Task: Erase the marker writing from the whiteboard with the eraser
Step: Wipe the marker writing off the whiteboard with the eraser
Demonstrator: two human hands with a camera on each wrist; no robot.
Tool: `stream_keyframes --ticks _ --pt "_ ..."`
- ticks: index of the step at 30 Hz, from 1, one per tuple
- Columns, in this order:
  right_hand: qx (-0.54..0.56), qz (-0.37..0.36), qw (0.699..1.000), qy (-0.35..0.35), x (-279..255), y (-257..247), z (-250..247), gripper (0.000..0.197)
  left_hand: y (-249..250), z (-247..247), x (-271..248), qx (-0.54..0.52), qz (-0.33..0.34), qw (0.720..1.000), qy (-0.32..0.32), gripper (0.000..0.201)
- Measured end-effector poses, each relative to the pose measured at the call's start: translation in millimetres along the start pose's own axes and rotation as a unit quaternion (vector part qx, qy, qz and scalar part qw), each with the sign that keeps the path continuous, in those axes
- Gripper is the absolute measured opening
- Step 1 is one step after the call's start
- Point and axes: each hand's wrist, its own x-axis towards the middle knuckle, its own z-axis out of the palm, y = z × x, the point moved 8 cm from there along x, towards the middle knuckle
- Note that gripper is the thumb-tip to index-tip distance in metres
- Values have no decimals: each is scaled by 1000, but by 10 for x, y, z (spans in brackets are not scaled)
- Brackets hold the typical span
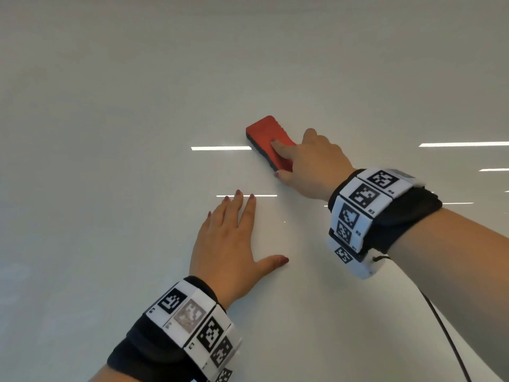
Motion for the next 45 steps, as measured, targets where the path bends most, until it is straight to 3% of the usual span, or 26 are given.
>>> stream_keyframes --ticks 12,29,32,40,45 --pt "-15 -30 999 -16 -539 56 166 61 -7 18 4 -16 9 1000 -17 109" --pt "54 187 980 53 -1212 840 355 62 15 35 18 -31 -6 999 -30 111" --pt "49 161 984 52 -1347 763 390 63 40 20 8 -30 -15 999 -33 111" --pt "49 6 998 48 -1732 684 497 61 80 -2 -16 -28 -51 997 -51 109" --pt "51 -35 997 41 -1945 821 552 63 356 4 -118 -12 -59 997 -58 100"
